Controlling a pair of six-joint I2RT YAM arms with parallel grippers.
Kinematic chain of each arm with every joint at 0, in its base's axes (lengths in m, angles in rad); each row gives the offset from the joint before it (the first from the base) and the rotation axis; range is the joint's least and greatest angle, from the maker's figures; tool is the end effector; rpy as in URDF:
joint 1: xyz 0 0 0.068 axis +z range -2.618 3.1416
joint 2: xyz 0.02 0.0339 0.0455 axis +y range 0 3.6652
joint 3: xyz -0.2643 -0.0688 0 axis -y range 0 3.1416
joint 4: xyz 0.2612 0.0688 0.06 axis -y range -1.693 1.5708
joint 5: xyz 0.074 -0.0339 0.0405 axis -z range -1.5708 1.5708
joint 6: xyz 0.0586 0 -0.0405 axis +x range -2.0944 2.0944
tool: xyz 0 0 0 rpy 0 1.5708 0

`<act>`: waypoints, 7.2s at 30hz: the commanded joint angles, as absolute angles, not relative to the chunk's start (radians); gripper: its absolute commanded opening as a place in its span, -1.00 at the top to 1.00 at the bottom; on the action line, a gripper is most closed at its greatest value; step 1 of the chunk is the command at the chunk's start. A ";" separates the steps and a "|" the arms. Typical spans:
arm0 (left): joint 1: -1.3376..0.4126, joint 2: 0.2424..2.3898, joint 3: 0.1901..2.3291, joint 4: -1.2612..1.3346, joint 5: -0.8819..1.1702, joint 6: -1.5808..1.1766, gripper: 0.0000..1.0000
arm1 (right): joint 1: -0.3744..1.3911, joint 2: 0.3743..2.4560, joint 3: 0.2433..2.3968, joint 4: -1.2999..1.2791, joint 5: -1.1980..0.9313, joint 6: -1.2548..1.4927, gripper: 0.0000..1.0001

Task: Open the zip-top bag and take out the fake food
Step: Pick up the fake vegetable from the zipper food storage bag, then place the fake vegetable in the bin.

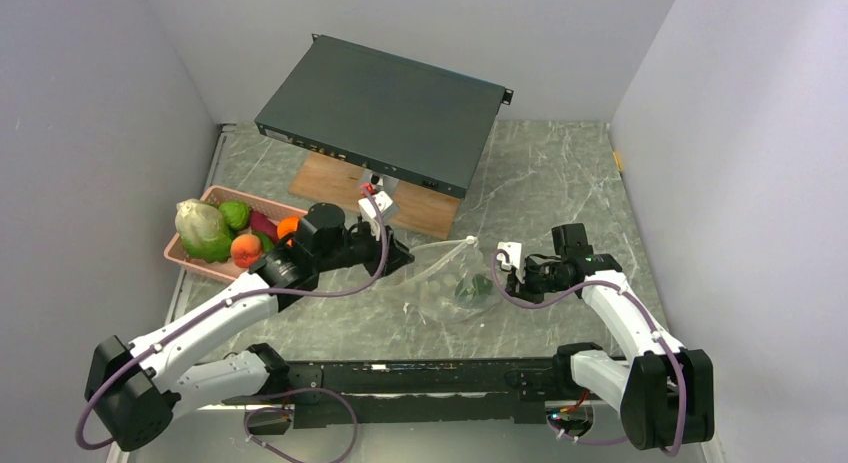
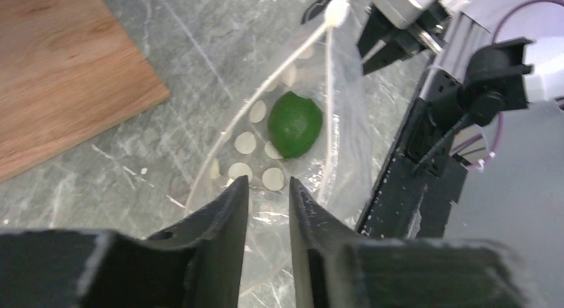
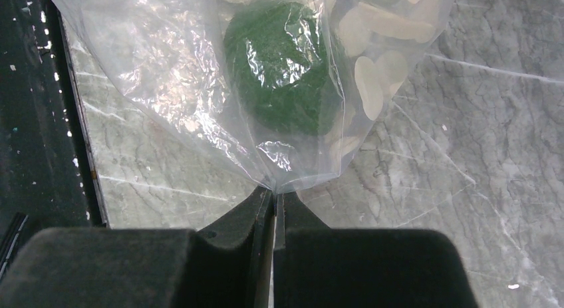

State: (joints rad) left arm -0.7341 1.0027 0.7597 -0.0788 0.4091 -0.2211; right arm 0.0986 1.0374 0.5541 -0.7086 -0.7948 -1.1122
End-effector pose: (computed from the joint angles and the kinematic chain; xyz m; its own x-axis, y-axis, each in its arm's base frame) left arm 0.1826 -0.1962 0.2913 -0.4253 0.1128 -0.8980 0.8215 0.4644 -0.3308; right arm 0.1823 0.0601 0.1659 -0.1119 -0.6422 -0.7583 -0.9759 0.2151 -0.0381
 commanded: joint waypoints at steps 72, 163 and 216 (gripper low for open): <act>-1.022 1.496 0.576 0.597 0.188 -0.317 0.11 | 0.235 1.095 0.576 -0.679 -0.959 -1.069 0.08; -0.986 1.712 0.769 0.377 0.204 -0.232 0.11 | 0.344 1.402 0.686 -0.428 -0.877 -0.834 1.00; -0.585 0.797 0.720 -0.368 -0.204 -0.083 1.00 | 0.335 1.395 0.690 -0.434 -0.859 -0.856 1.00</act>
State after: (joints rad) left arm -0.6651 0.8524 0.7502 -0.3126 -0.0631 -0.0795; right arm 0.3370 1.4094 0.6556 -0.4610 -0.8318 -0.8383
